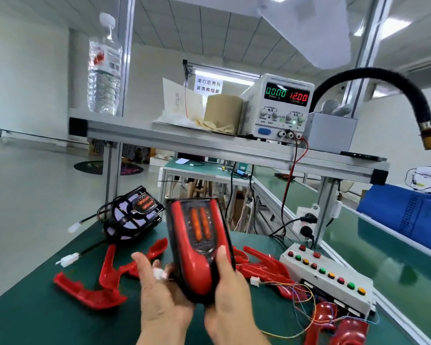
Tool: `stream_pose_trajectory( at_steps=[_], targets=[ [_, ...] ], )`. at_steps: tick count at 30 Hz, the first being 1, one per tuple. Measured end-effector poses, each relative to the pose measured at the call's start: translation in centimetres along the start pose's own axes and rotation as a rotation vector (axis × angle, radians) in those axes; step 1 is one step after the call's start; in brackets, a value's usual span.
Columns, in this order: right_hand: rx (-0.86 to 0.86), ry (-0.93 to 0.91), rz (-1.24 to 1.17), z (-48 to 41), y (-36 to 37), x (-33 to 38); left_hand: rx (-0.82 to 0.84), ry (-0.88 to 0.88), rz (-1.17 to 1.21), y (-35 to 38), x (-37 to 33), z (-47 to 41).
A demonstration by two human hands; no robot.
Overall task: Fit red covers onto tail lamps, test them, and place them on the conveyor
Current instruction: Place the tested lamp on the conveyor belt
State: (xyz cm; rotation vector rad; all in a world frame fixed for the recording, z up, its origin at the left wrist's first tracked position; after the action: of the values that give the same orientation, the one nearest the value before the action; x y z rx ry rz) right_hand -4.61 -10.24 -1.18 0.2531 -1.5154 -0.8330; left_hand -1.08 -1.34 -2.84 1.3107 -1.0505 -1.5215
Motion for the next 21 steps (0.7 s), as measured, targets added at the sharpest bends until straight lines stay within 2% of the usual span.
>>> stream_pose_trajectory(
  at_steps=[2,6,8,11,13,15,17,19,21],
  targets=[
    [-0.067,-0.055,0.103,0.2,-0.7,-0.6,0.138,-0.007,-0.172,0.6,0.2,0.5],
    [-0.077,-0.012,0.182,0.3,-2.0,-0.7,0.198,-0.01,-0.328,-0.1,-0.4,0.2],
    [-0.016,0.082,0.165,-0.2,-2.6,-0.5,0.213,-0.039,-0.304,-0.2,-0.5,0.0],
    [-0.151,0.237,0.092,-1.5,-4.8,0.3,0.199,-0.046,-0.227,-0.4,-1.3,-0.3],
    [-0.157,0.284,0.05,-2.5,-4.9,0.9,0.213,0.003,-0.166,-0.5,-2.4,-0.4],
    [-0.096,0.274,0.029,-3.4,-4.0,1.5,0.26,0.003,-0.11,-0.3,-2.9,-0.2],
    [-0.086,0.249,0.021,-4.1,-3.5,1.9,0.285,-0.072,-0.08,-0.2,-2.5,-0.1],
    [-0.085,0.201,0.057,-4.8,-3.5,2.3,0.4,-0.181,-0.025,0.9,-1.6,0.2],
    [-0.017,0.182,0.153,-5.0,-2.9,2.1,0.361,-0.272,-0.004,0.5,-0.4,0.1]
  ],
)
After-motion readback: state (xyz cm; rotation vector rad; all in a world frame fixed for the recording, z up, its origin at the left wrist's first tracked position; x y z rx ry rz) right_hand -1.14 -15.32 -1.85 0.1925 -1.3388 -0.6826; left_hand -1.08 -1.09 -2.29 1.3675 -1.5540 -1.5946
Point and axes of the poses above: each hand's wrist, its own z-axis away from the middle knuckle, its own y-axis out of the palm, x = y × z, the point moved 7 cm from there along -z, towards the middle knuckle, and after that the axes turned 2 degrees about -y, right-handed, at the moved point
